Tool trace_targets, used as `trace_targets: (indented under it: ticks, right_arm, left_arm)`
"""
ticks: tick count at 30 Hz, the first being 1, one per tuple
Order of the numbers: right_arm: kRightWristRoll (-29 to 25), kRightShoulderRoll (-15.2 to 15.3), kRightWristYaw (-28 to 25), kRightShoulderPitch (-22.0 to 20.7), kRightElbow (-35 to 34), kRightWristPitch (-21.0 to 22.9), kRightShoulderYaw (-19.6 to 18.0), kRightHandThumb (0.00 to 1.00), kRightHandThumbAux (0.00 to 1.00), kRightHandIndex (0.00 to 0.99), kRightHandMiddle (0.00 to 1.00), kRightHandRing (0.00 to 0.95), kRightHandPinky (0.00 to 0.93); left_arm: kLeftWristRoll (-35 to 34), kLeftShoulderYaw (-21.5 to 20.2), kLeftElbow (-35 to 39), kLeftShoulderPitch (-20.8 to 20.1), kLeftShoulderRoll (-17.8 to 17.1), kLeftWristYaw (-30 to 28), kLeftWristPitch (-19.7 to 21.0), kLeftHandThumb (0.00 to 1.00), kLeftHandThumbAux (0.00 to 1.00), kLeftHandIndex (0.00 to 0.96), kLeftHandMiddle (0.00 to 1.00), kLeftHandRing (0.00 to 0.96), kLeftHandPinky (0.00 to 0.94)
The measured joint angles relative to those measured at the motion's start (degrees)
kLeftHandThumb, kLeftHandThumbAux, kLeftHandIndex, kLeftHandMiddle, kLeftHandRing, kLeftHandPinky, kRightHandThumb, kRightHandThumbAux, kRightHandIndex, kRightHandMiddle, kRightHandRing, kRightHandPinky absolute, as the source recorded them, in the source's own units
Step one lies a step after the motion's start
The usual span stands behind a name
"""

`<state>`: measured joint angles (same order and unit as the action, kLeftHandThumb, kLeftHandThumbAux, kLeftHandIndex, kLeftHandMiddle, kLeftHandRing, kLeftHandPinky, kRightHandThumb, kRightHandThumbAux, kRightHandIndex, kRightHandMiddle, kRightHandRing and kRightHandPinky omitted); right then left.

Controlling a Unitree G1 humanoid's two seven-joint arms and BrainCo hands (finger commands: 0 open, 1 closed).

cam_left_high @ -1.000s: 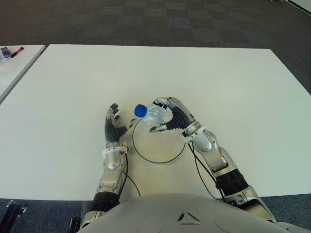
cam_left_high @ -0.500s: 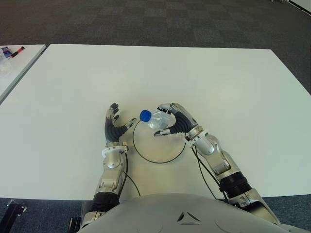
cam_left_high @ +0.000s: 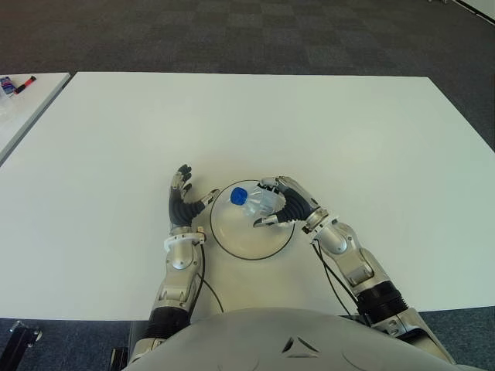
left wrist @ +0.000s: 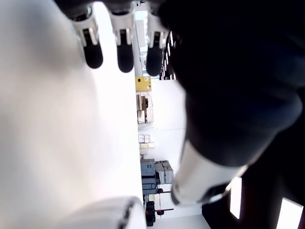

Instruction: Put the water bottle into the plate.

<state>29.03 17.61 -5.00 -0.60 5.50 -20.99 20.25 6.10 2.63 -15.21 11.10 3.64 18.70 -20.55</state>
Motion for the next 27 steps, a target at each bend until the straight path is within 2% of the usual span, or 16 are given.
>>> trace_targets:
  ticks: [27]
  right_arm:
    - [-0.1,0.1,0.5,-0.6,2.7,-1.3,-0.9,0.955,0.657,0.388,0.506,0.521,0.856]
  left_arm:
    - [-0.6,0.4,0.4,0.3,0.0,0.2,0.4,0.000,0.968,0.147,0.151,0.122,0.117]
